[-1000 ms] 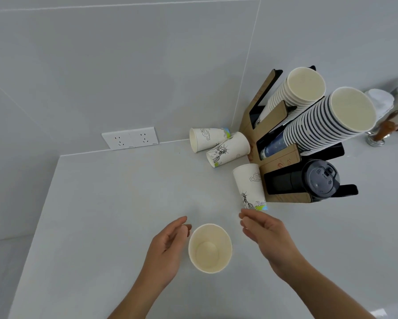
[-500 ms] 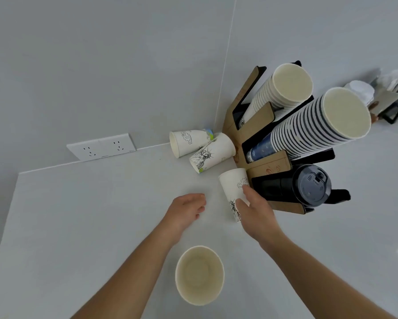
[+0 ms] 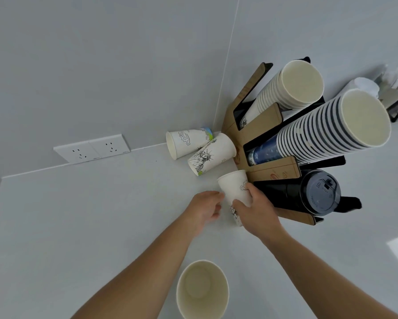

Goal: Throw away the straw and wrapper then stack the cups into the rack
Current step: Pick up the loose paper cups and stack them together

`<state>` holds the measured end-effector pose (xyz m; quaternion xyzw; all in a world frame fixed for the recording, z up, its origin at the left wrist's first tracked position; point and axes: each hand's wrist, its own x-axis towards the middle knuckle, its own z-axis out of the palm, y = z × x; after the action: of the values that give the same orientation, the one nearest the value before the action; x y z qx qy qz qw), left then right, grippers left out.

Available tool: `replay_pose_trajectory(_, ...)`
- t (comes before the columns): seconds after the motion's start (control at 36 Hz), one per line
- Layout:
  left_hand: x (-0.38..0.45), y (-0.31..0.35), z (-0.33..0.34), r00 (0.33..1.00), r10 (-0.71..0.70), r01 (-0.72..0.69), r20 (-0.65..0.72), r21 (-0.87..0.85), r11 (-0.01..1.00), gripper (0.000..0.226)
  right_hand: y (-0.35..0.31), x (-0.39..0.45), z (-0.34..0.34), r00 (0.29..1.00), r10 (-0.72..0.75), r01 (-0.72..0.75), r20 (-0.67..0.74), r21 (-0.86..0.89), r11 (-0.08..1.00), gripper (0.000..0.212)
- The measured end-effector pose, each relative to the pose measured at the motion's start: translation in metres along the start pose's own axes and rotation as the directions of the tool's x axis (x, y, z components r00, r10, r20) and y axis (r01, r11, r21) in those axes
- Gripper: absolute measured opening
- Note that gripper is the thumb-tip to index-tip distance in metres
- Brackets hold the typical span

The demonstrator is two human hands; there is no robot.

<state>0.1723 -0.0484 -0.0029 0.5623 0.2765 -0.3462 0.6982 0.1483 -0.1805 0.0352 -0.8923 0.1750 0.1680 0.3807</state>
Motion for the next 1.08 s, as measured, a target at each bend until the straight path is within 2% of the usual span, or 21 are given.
replay_pose_trajectory(0.11, 0.011, -0.004, -0.001, 1.0, -0.005, 0.004, -0.002, -0.123, 0.992, 0.007, -0.003, 0.006, 0.0, 1.0, 0.018, -0.018, 0.0, -0.003, 1.0, 0.043)
replay_pose_trajectory(0.36, 0.013, -0.006, -0.004, 1.0, -0.002, -0.001, -0.013, -0.214, 0.977, 0.015, -0.007, 0.006, 0.0, 0.999, 0.028, -0.026, 0.029, -0.062, 0.998, 0.035)
replay_pose_trajectory(0.61, -0.01, -0.004, -0.022, 0.994, 0.1, -0.106, -0.035, -0.238, 0.965, 0.025, -0.016, -0.008, -0.005, 0.998, -0.045, 0.043, 0.052, 0.029, 0.999, 0.031)
replay_pose_trajectory(0.86, -0.058, -0.004, -0.036, 0.976, 0.192, -0.216, -0.1, -0.407, 0.887, 0.017, -0.028, -0.029, -0.018, 0.983, -0.163, 0.151, 0.085, 0.129, 0.98, 0.036)
replay_pose_trajectory(1.08, -0.103, 0.005, -0.035, 0.942, 0.301, -0.336, -0.15, -0.421, 0.842, 0.015, -0.04, -0.051, -0.034, 0.967, -0.246, 0.222, 0.071, 0.245, 0.944, 0.033)
